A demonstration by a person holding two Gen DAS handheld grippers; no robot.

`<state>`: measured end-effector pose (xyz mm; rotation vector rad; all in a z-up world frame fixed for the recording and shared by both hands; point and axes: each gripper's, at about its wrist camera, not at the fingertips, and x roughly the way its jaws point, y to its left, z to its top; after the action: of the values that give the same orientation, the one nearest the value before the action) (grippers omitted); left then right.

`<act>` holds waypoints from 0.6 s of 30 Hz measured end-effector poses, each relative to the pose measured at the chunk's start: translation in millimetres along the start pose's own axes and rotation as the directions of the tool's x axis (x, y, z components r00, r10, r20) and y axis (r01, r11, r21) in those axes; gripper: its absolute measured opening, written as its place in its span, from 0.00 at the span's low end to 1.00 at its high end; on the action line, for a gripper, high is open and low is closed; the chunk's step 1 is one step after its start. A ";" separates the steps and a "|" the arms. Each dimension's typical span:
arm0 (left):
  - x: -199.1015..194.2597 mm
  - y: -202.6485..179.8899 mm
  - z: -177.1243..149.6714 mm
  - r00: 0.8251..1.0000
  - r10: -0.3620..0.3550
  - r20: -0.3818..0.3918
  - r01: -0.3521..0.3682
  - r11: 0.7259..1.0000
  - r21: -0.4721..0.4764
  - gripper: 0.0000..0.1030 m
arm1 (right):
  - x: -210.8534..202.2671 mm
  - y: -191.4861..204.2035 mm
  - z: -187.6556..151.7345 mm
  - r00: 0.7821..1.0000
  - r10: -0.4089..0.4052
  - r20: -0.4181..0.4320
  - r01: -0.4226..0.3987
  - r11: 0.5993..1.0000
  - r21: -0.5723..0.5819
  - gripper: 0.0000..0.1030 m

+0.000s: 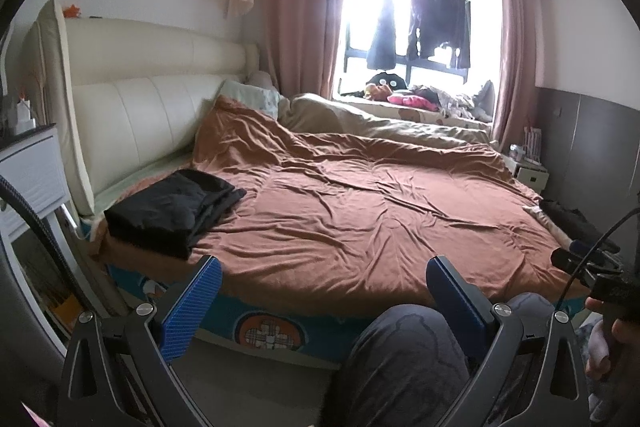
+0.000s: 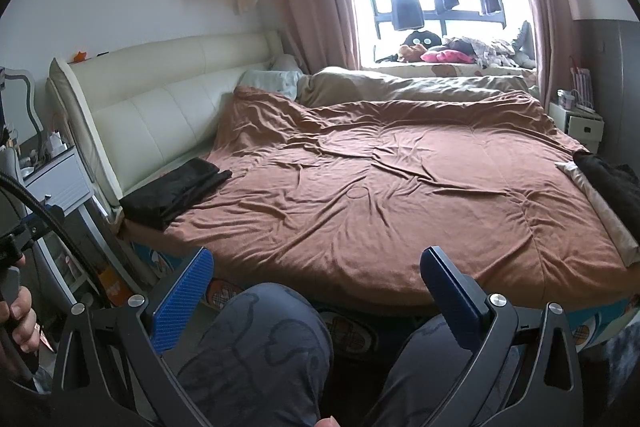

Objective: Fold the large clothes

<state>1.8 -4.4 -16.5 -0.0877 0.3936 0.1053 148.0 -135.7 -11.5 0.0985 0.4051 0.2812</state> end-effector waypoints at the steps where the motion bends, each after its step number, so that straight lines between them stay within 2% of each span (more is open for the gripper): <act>1: 0.1 -0.1 0.6 1.000 0.002 0.001 -0.002 1.000 0.001 1.00 | -0.7 0.0 -0.2 1.000 -0.001 0.001 0.001 1.000 0.000 1.00; 18: -2.4 -5.4 3.1 1.000 -0.026 0.018 0.025 1.000 0.009 1.00 | -13.0 -4.0 0.5 0.999 -0.023 0.025 0.023 1.000 -0.018 1.00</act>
<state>1.4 -9.6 -12.3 -0.0830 0.3749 0.0792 137.8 -143.2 -6.7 0.0794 0.3786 0.2605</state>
